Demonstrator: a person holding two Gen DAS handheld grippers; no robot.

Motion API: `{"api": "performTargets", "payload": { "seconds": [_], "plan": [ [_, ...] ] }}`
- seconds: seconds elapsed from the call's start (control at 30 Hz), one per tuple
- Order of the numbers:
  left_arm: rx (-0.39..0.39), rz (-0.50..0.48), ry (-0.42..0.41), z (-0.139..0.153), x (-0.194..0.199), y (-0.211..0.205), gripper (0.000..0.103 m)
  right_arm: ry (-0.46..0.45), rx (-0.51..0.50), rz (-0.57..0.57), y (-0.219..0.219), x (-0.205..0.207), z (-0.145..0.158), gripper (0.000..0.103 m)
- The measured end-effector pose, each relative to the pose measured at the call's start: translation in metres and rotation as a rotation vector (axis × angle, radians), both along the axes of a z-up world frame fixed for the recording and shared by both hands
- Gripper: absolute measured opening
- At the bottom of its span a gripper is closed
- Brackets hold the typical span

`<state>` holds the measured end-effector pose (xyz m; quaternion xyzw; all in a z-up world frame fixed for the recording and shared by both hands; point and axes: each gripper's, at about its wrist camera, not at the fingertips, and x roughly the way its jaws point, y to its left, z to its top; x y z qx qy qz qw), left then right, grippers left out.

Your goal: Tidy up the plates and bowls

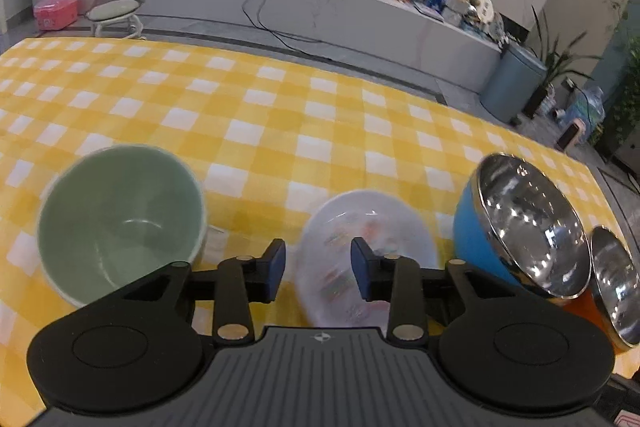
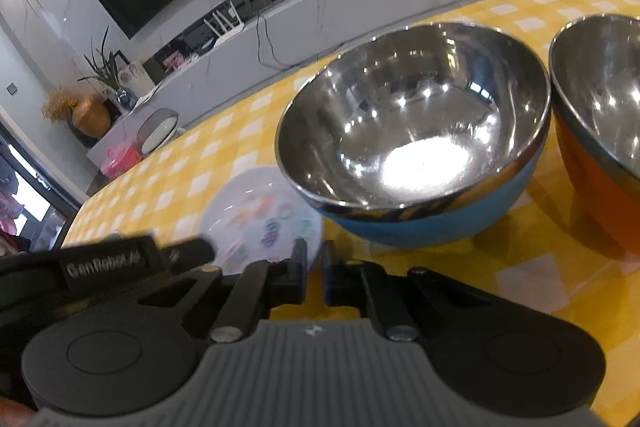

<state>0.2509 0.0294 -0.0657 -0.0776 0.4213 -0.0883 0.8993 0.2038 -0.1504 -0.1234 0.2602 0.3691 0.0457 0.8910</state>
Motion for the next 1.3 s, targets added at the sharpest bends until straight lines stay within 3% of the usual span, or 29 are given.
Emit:
{"api": "performTargets", "payload": {
  "seconds": [0.07,0.13,0.33,0.53,0.83,1.1,1.3],
  "plan": [
    [0.030,-0.002,0.009,-0.002,-0.001,-0.002,0.039,0.004,0.009,0.014,-0.001,-0.001,0.002,0.000],
    [0.047,-0.002,0.027,-0.006,-0.002,-0.002,0.025,0.011,0.000,0.021,0.000,-0.001,0.004,0.000],
    [0.033,0.008,0.039,-0.005,-0.011,0.007,0.005,0.040,-0.001,0.018,-0.004,-0.004,0.004,0.000],
    [0.029,0.021,0.031,0.013,-0.026,0.011,0.003,0.075,0.032,0.026,-0.010,-0.014,0.011,0.000],
    [-0.015,0.093,0.070,0.048,-0.070,0.032,0.002,0.092,0.108,0.088,-0.012,-0.050,0.043,0.000],
    [-0.049,0.148,0.057,0.080,-0.123,0.063,0.002,0.051,0.122,0.182,0.013,-0.096,0.080,0.000],
    [-0.051,0.148,0.052,0.090,-0.161,0.079,0.002,0.022,0.126,0.230,0.025,-0.142,0.091,0.001]
  ]
}}
